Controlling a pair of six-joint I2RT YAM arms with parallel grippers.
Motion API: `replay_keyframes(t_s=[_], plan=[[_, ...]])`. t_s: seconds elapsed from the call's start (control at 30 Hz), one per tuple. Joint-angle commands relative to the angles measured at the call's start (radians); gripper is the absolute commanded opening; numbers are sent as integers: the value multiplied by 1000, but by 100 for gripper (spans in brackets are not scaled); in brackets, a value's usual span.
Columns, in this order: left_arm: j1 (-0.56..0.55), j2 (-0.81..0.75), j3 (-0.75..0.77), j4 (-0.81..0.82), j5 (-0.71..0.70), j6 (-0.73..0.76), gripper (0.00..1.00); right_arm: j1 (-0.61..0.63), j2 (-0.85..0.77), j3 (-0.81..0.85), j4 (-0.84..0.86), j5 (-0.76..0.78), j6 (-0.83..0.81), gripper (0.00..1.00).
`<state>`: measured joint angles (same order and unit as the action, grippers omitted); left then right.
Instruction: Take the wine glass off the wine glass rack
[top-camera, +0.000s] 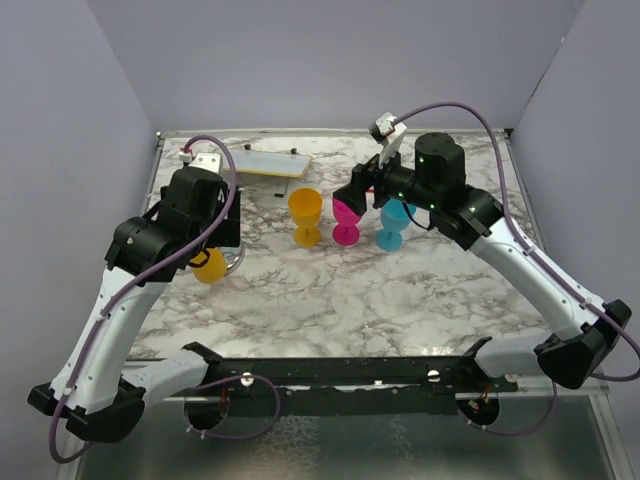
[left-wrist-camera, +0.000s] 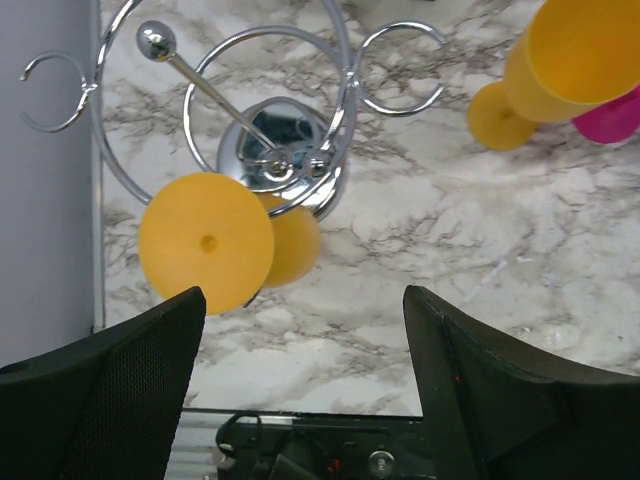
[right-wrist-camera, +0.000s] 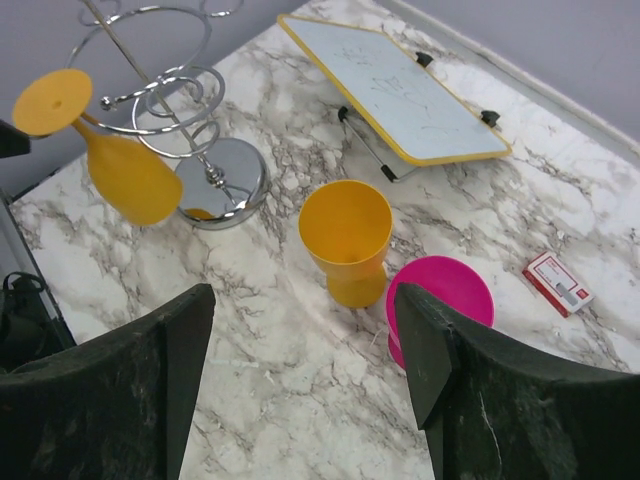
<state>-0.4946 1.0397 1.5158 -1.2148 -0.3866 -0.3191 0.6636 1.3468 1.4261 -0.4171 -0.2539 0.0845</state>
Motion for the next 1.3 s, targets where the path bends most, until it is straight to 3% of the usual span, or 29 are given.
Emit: replay_keyframes(t_s=[0.0,0.33,0.63,1.27], plan=[[1,39,-2,-70,-155,28,82,-5,-53,-37,72,33,-3,74],[-105,146,-23,-72,-347,5,77,-7,-52,-56,90,6,-5,74],[-119,207,-42,-85,-481,-37,68,-8,-69,-75,107,-9,-11,74],[-109,168,-194,10,-520,-67,64,-9,-74,-96,133,-37,-6,74]])
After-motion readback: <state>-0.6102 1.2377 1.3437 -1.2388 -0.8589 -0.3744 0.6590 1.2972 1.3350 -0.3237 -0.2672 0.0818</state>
